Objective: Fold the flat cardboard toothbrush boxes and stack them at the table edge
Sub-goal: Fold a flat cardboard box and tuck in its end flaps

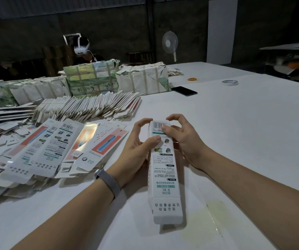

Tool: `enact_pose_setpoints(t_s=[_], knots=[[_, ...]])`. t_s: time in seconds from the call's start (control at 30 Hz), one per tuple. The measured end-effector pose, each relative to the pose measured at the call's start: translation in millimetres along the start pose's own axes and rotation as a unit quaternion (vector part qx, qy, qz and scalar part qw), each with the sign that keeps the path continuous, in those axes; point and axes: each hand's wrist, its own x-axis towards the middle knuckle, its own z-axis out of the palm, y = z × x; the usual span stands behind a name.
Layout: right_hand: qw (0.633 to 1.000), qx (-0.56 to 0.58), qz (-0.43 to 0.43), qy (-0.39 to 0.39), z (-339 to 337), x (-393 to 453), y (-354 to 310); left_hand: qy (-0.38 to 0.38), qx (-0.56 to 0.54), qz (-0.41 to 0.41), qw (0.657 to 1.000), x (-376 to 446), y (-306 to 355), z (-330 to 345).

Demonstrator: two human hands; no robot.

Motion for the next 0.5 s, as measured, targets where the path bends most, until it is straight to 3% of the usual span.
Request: enact_pose_setpoints(t_s=[0.5], knots=[[0.999,0.029,0.006,0.030,0.2,1.5,-0.5,0.002,-0.005,-0.012,1.000,0.4,1.8,1.2]])
